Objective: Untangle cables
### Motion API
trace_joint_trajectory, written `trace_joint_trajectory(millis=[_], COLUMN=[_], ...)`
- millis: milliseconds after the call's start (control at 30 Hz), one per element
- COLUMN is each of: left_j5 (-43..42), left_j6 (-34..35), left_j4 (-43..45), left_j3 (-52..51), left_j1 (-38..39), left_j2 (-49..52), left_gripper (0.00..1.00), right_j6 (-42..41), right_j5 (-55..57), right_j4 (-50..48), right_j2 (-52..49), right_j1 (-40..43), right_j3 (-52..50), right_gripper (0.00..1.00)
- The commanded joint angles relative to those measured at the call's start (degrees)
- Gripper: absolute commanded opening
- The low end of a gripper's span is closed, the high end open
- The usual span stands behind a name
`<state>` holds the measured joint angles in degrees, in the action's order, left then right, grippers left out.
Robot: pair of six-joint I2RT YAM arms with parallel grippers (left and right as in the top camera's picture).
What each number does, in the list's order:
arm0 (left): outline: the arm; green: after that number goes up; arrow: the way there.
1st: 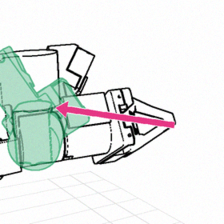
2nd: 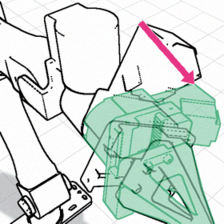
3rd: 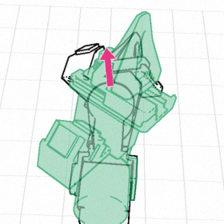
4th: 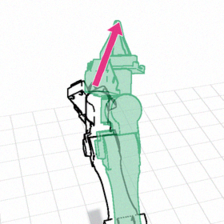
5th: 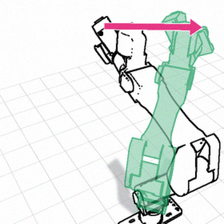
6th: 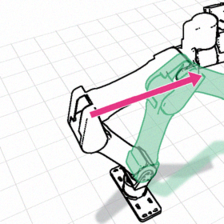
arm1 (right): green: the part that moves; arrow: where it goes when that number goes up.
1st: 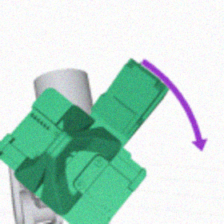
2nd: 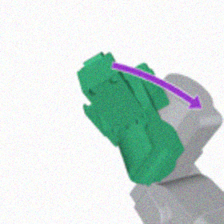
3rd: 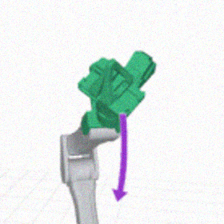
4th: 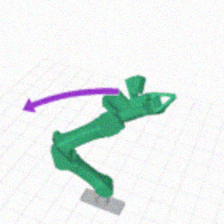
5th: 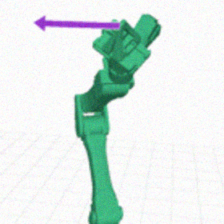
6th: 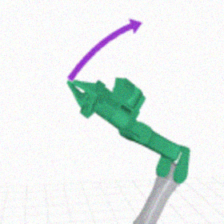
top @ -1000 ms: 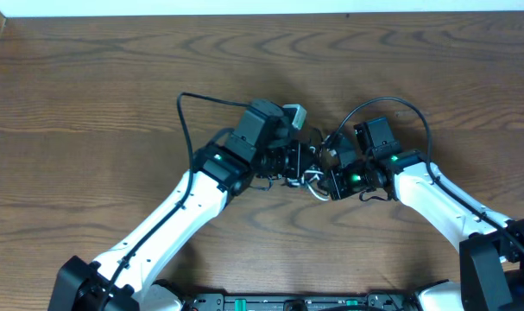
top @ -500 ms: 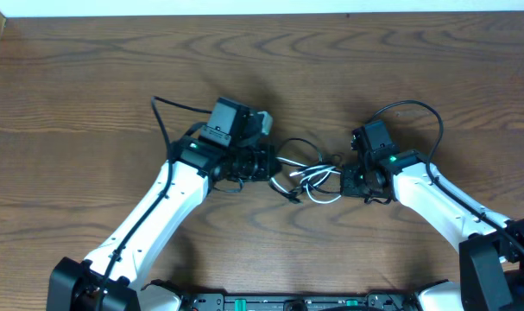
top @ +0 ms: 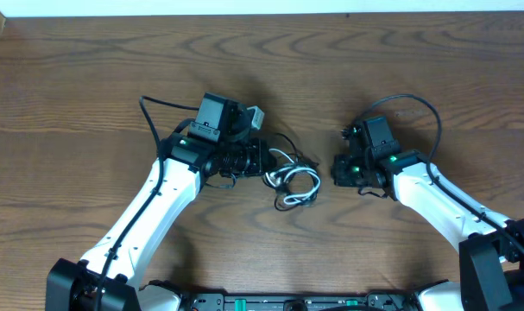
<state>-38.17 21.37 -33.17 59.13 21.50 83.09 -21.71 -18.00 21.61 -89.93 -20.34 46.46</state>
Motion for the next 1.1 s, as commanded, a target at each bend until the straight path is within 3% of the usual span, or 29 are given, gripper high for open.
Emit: trace_joint_trajectory(millis=[0,133,300,533,700,867,1067], left_j5=[-9.4,-11.06,-14.08,-14.1,-14.12,-12.66,-5.4], left_j6=[-5.2,-5.73,-6.6,-6.75,-6.73,-6.73,-6.73], left_j4=[0.02,0.02,0.59,2.75,3.04,3.02,3.04], left_j3=[0.0,0.0,0.0,0.0,0.0,0.0,0.0], left_j1=[0.22,0.22,0.22,0.22,0.22,0.22,0.22], left_j2=[-0.74,-0.74,-0.74,-0.74,-0.74,-0.74,-0.72], left_gripper=[0.08,0.08,0.08,0.08,0.08,0.07,0.08], right_j6=[5.79,6.12,11.19,18.14,19.02,18.6,21.75], right_j5=[-15.15,-16.85,-16.87,-16.9,-15.41,-15.91,-25.75], right_j4=[-2.84,-4.5,-1.31,4.37,2.67,-0.44,-0.46], right_j2=[-0.2,-0.2,-0.2,-0.2,-0.2,-0.2,-0.2], right_j1=[-0.02,-0.02,-0.02,-0.02,-0.02,-0.02,-0.02], right_j3=[0.55,0.55,0.55,-0.76,-3.37,-6.49,-7.26], right_gripper=[0.42,0.57,0.64,0.66,0.49,0.53,0.61])
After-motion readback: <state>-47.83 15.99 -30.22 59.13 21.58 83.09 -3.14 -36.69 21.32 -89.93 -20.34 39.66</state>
